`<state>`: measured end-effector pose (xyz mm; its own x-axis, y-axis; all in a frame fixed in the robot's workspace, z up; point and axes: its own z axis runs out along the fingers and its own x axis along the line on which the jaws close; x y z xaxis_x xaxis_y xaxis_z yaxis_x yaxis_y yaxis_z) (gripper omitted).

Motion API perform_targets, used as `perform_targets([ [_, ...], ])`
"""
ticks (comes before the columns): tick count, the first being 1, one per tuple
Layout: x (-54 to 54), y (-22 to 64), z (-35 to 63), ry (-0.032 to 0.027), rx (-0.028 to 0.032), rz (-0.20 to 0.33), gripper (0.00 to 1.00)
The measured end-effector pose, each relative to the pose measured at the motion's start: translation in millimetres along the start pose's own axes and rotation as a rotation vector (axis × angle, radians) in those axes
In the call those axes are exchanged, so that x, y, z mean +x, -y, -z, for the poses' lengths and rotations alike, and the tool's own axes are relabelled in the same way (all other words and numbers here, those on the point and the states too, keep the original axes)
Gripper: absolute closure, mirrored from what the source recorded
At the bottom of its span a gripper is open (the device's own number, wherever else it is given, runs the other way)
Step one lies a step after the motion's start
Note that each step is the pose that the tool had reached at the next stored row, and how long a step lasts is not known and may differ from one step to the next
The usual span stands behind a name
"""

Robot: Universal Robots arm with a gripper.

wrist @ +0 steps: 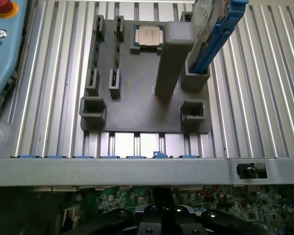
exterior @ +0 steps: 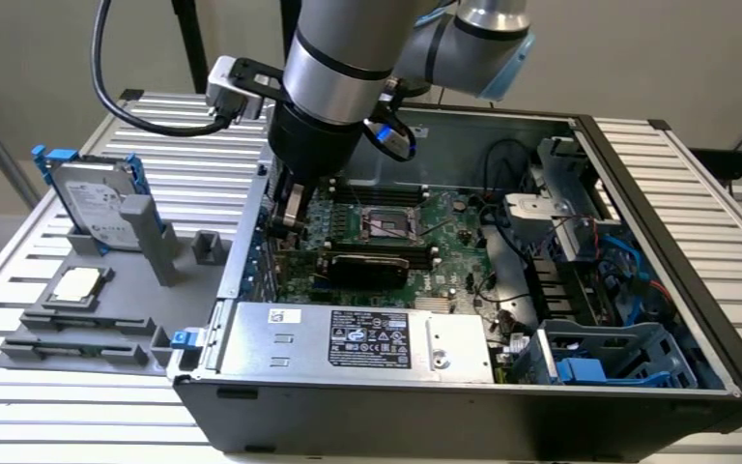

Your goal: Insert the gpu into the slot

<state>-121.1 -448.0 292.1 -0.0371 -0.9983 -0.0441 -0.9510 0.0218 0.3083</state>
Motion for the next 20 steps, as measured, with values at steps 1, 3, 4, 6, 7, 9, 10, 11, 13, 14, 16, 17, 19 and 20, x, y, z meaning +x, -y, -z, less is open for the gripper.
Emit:
perform_targets([
  [1,0.0,0.1,0.1,0.0001,0.0,0.0,0.89],
  [3,-0.1,1.0,0.7,0.0008,0.0011,0.0,0.89],
  [4,-0.2,1.8,1.1,0.0013,0.0023,0.0,0.89],
  [6,-0.2,2.8,3.2,0.0002,0.0057,0.0,0.89],
  [7,-0.3,3.4,3.9,0.0003,0.0094,0.0,0.89],
  [9,-0.4,4.2,4.9,-0.0002,0.022,0.001,0.89],
  [10,-0.4,4.7,5.1,-0.0007,0.0317,0.001,0.89],
  [11,-0.4,5.1,5.3,-0.0012,0.0443,0.002,0.89],
  [13,-0.4,5.6,5.5,-0.002,0.0777,0.003,0.89],
  [14,-0.5,5.9,5.6,-0.0022,0.0968,0.004,0.89],
  [16,-0.5,6.5,5.8,-0.0021,0.1328,0.005,0.89],
  [17,-0.5,6.8,5.9,-0.0019,0.1506,0.006,0.89],
  [19,-0.5,7.6,6.2,-0.0018,0.1866,0.008,0.89],
  [20,-0.5,8.3,6.4,-0.0016,0.2053,0.009,0.89],
])
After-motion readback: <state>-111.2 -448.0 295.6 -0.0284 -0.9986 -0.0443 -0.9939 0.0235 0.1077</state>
